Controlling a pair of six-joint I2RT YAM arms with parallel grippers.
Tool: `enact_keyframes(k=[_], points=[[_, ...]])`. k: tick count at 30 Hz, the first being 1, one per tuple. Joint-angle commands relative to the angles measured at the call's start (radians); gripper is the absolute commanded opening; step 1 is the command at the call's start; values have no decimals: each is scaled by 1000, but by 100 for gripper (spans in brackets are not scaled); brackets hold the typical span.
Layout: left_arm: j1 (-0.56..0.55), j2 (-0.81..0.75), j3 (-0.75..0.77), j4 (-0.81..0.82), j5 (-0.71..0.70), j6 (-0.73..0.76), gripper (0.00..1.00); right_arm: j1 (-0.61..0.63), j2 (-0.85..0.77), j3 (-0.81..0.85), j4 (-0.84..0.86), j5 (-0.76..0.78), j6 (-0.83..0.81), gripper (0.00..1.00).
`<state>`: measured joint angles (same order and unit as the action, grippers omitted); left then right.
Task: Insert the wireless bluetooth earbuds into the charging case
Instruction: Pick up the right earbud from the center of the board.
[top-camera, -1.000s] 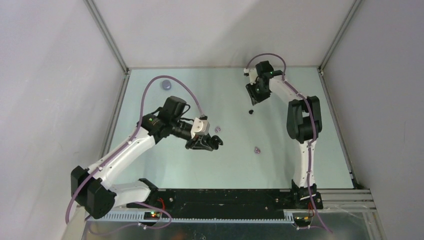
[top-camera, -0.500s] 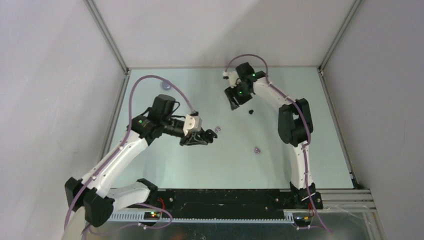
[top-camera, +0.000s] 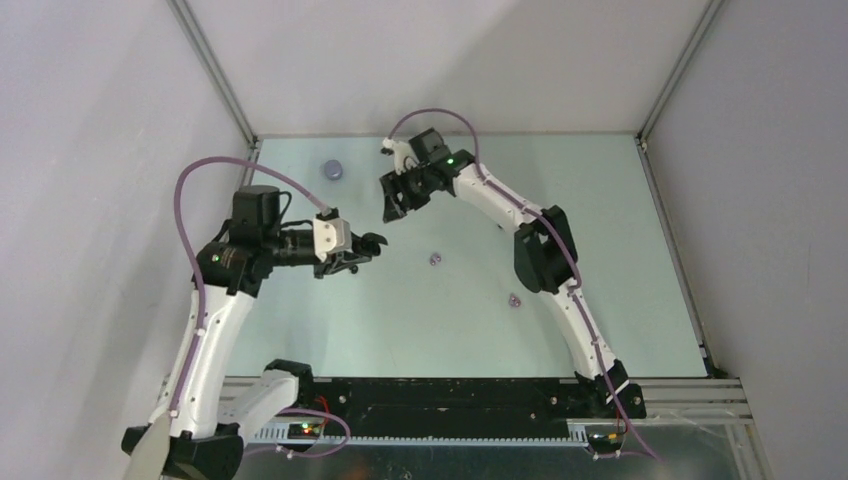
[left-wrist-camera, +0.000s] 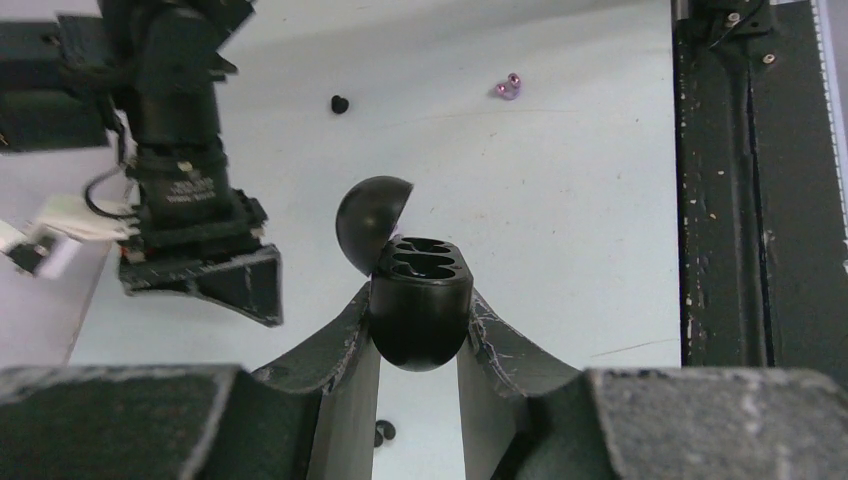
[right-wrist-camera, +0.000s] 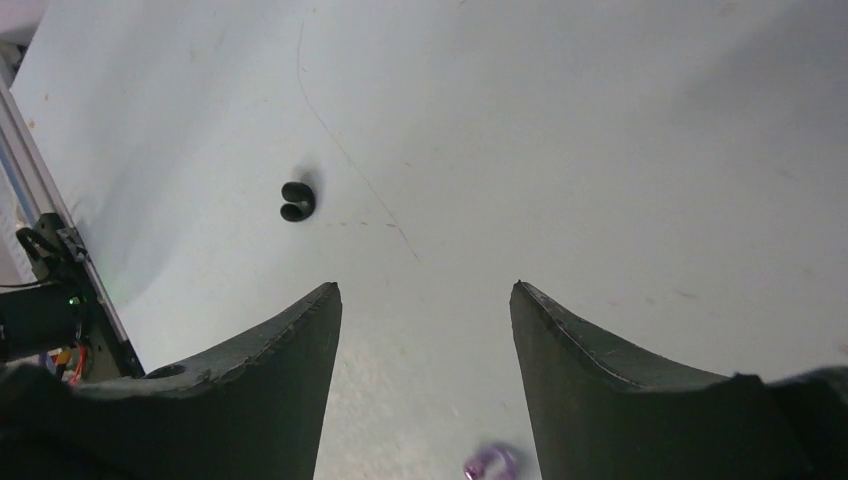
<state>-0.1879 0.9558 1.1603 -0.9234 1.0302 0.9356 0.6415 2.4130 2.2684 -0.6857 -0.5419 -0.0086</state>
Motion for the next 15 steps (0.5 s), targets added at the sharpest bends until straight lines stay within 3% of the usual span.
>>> enact_keyframes(k=[1,9,15], points=[[41,-36,11,-46,9,55,0,90,44,53,74,59,91,68],[56,-60,0,-50,7,65,0,199,163,151,62,258,90,68],[58,-67,-4,-51,15,67,0,237,198,172,47,305,87,65]])
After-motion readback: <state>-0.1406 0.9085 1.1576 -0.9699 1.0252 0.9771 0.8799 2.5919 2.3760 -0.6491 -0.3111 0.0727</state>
